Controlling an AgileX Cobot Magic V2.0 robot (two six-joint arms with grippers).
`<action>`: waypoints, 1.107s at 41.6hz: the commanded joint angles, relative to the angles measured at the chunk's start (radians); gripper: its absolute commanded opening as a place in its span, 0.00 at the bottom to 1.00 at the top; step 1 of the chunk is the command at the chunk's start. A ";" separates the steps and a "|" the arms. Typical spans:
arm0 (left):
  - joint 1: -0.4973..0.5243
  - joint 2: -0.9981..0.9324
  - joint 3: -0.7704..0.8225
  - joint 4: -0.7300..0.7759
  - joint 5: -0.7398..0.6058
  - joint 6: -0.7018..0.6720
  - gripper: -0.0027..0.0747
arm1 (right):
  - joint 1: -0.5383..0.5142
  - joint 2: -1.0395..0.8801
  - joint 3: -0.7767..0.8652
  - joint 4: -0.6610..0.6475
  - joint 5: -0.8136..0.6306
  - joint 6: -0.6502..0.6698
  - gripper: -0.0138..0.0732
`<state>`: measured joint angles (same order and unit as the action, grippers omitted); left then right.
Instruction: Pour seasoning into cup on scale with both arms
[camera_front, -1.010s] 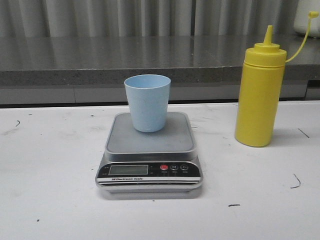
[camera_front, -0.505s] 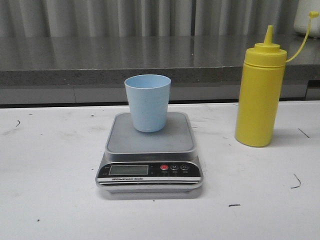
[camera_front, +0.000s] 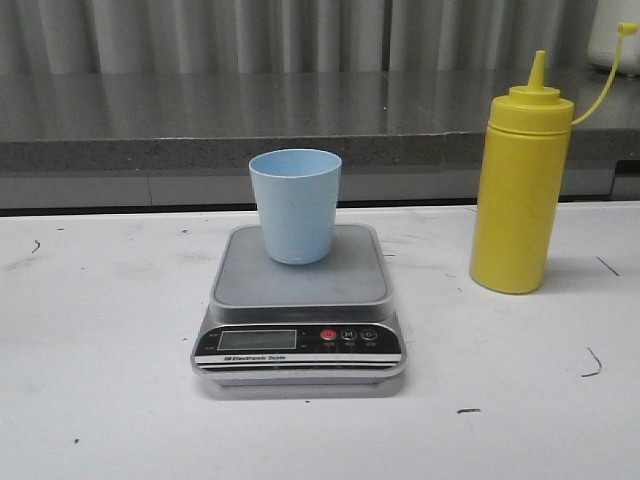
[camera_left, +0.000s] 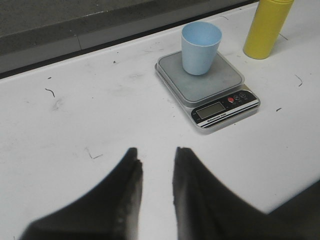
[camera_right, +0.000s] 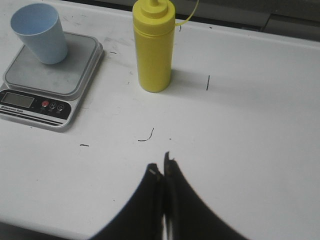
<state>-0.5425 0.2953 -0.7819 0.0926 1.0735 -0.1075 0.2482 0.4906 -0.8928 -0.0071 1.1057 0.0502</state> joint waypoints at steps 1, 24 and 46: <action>-0.007 0.014 -0.022 0.000 -0.074 -0.008 0.01 | -0.003 0.005 -0.032 -0.009 -0.074 -0.007 0.08; -0.006 0.000 0.002 0.000 -0.091 -0.008 0.01 | -0.003 0.005 -0.032 -0.009 -0.074 -0.007 0.08; 0.359 -0.230 0.570 -0.047 -0.903 -0.008 0.01 | -0.003 0.005 -0.032 -0.009 -0.073 -0.007 0.08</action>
<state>-0.2285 0.0869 -0.2777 0.0965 0.3598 -0.1075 0.2482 0.4906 -0.8928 -0.0071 1.1057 0.0502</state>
